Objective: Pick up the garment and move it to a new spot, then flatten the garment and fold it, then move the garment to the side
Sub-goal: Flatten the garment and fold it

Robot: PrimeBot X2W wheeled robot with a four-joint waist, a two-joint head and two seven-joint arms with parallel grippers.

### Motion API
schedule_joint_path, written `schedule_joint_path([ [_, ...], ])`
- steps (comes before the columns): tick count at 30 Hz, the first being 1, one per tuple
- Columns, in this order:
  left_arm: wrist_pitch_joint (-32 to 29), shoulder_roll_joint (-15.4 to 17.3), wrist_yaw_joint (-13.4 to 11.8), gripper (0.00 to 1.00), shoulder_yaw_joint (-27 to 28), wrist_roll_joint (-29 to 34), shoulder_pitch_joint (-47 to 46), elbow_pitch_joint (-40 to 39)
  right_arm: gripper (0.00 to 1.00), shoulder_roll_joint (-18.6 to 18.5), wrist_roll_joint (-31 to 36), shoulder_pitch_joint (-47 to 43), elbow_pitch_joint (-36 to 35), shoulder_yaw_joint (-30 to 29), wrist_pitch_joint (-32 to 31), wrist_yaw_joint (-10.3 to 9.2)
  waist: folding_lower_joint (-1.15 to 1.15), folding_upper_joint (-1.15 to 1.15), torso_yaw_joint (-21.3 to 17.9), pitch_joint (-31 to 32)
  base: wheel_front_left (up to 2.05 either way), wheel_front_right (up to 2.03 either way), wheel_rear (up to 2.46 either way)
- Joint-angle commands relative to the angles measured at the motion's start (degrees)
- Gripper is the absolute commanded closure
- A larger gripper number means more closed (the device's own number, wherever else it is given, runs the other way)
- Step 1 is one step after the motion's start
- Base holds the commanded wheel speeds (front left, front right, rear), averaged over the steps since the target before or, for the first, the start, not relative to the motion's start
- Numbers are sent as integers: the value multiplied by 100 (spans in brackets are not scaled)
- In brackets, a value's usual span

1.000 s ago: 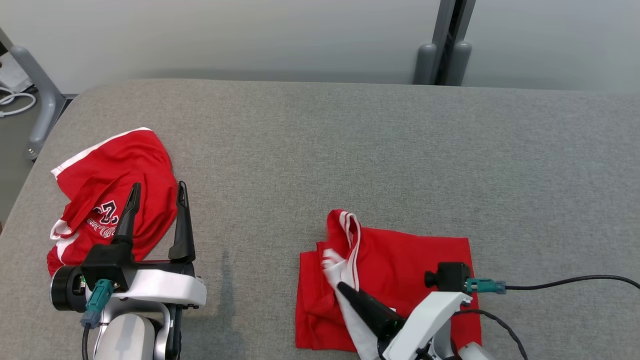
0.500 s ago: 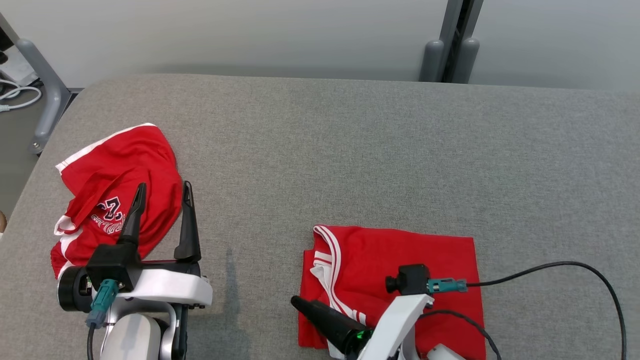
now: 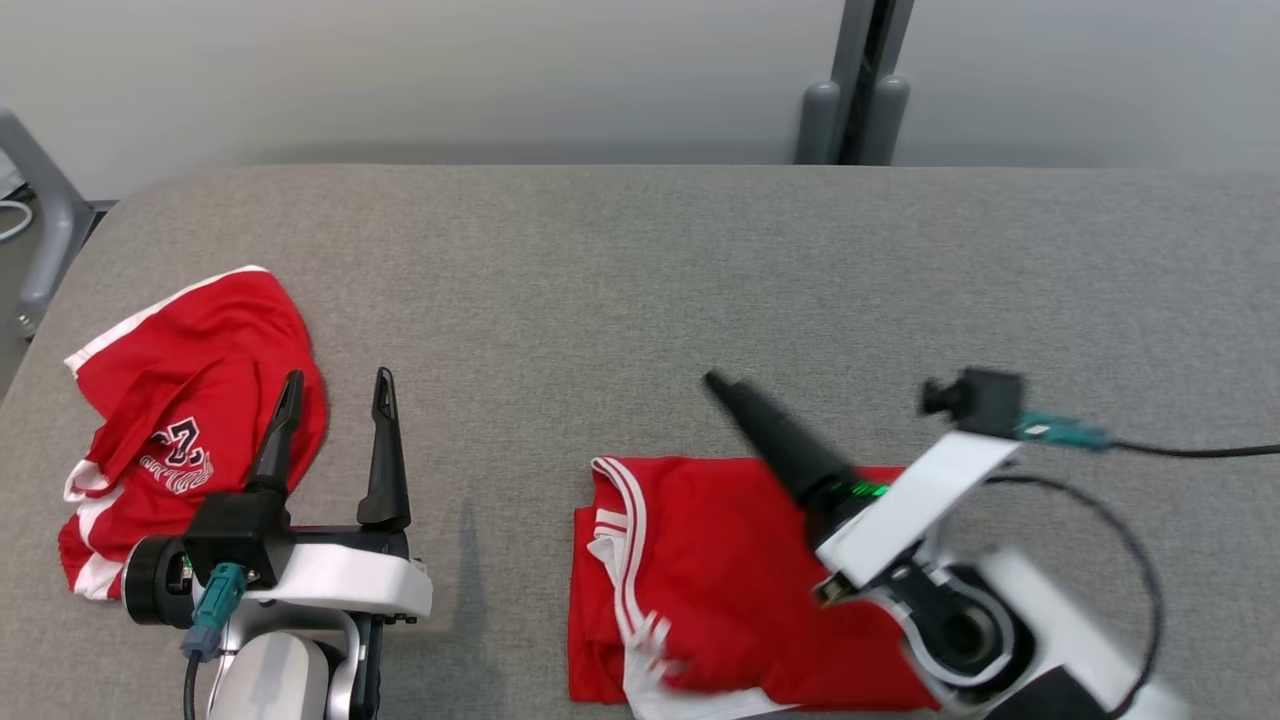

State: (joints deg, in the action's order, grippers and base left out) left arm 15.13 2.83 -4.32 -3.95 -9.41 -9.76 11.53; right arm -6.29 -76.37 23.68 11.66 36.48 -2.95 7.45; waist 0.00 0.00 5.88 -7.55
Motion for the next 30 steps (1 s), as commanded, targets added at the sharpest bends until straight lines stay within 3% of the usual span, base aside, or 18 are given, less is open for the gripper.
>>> schedule_joint_path([
  [1, 1, 19, 14, 0, -11, 32, 7, -13, 0, -176, 130, 86, -105, -188, 68, 6, 0, 0, -77, 37, 0, 0, 0],
  [5, 1, 19, 17, 0, -65, 44, 24, -22, 0, -601, 595, 129, -305, -824, 221, 6, 0, 0, -197, 86, 0, 0, 0],
  [10, 1, 21, -5, 0, -109, 46, 59, -63, 0, -1297, 2615, -13, -454, -1734, 1047, 4, 0, 0, -328, 108, 0, 0, 0],
  [13, 1, 17, 8, 0, -161, 29, 108, -105, 0, -1459, 3771, -259, -488, -2105, 1383, 4, 0, 0, -373, 128, 0, 0, 0],
  [17, 1, 16, -22, 0, -224, -25, 154, -216, 0, -1434, 5035, -717, -550, -2721, 1665, 4, 0, 0, -422, 166, 0, 0, 0],
  [22, 1, 17, -37, 0, -361, -7, 235, -426, 0, -1116, 6635, -1288, -624, -3474, 1815, 4, 0, 0, -456, 159, 0, 0, 0],
  [30, 1, 20, -232, 0, -426, 144, 448, -748, 0, -308, 7300, -1864, -1167, -4132, 1818, 3, 0, 0, -489, 178, 0, 0, 0],
])
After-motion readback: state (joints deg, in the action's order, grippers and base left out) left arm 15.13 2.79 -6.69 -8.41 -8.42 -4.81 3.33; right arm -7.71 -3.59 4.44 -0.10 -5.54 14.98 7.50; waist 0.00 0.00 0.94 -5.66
